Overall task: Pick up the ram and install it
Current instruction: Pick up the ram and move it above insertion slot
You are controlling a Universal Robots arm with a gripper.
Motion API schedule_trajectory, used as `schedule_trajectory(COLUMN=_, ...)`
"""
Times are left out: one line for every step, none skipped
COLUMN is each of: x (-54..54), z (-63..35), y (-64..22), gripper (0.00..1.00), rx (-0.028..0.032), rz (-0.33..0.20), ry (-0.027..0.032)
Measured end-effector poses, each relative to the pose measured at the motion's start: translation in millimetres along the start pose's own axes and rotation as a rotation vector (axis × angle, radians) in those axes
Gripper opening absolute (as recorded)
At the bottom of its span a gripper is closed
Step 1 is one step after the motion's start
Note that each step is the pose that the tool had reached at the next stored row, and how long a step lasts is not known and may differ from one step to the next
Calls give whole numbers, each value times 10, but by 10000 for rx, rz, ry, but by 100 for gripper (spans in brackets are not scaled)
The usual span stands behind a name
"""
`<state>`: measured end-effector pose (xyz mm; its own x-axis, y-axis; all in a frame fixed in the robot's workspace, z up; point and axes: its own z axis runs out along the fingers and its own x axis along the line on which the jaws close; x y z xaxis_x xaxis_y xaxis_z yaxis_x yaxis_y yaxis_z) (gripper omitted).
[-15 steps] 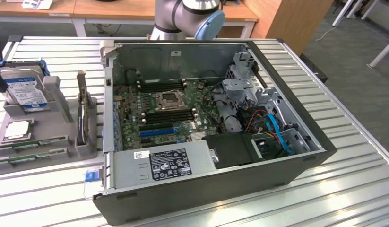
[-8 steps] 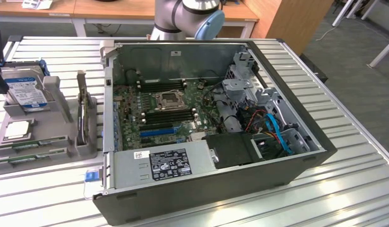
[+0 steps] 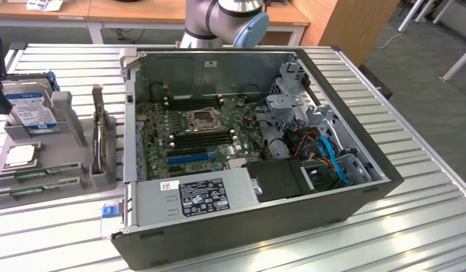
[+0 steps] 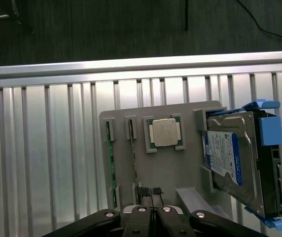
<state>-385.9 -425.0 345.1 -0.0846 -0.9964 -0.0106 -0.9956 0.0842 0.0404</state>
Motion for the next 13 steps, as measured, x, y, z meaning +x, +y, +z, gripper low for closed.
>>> schedule_trajectory(x=0, z=4, y=0, gripper=10, rx=0, rz=0, ry=0)
schedule_trajectory(x=0, z=8, y=0, gripper=10, rx=0, rz=0, ry=0)
schedule_trajectory(x=0, z=13, y=-1, gripper=10, rx=0, rz=0, ry=0)
schedule_trajectory(x=0, z=17, y=-1, gripper=10, rx=1, rz=0, ry=0)
schedule_trajectory(x=0, z=21, y=-1, gripper=10, rx=0, rz=0, ry=0)
schedule_trajectory(x=0, z=24, y=-1, gripper=10, rx=-1, rz=0, ry=0)
schedule_trajectory(x=0, z=27, y=-1, gripper=10, rx=-1, rz=0, ry=1)
schedule_trajectory(x=1, z=27, y=-1, gripper=10, rx=-1, rz=0, ry=2)
schedule_trajectory(x=0, z=30, y=-1, gripper=10, rx=-1, rz=0, ry=1)
schedule_trajectory(x=0, z=34, y=-2, gripper=10, rx=1, rz=0, ry=-1)
schedule_trajectory(x=1, z=67, y=-3, gripper=10, rx=0, rz=0, ry=0)
schedule_trajectory(x=1, z=111, y=-5, gripper=10, rx=0, rz=0, ry=0)
schedule_trajectory(x=2, z=142, y=-6, gripper=10, rx=0, rz=0, ry=0)
